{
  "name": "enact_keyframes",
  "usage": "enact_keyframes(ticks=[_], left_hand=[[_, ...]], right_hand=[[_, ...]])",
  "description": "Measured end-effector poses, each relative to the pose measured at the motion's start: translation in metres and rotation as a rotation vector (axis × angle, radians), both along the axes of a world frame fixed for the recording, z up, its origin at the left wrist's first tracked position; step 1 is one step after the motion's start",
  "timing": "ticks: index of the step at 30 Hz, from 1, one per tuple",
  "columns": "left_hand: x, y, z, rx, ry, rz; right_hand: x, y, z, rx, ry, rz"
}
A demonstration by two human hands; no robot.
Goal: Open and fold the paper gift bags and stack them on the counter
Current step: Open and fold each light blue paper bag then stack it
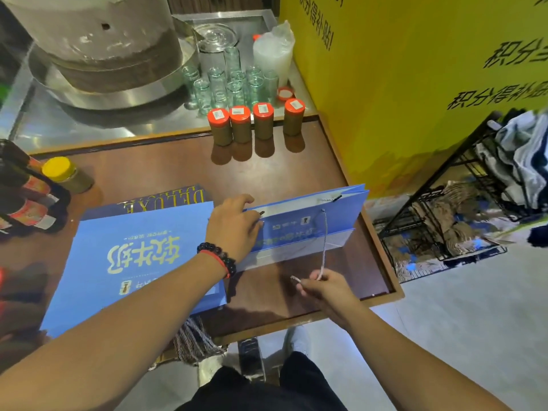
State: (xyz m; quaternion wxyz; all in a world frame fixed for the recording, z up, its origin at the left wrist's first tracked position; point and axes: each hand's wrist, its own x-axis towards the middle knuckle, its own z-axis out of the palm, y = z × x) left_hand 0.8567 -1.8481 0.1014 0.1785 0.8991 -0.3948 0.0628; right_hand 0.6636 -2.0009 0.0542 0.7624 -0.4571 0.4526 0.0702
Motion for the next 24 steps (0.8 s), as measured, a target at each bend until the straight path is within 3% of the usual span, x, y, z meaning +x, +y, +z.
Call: enact_keyframes(ticks=[4,8,17,24], left_hand=[[-0.002,-0.001,0.0,-0.01,-0.001,0.009],[-0.007,-0.001,0.004,-0.033,0.003,0.004],[-0.015,-0.001,0.01,-0.039,0.016,0.002],[-0.016,0.002,0.012,-0.043,0.033,0.012]], right_hand=[[0.031,0.021,0.04,0.202,-0.199,-0.179],[0.046,0.031,0.06,0.31,-0.237,-0.227],[0.068,0.04,0.063,0.119,-0.191,-0.229],[0.08,0.045,0.063,0.164,-0.214,-0.203]])
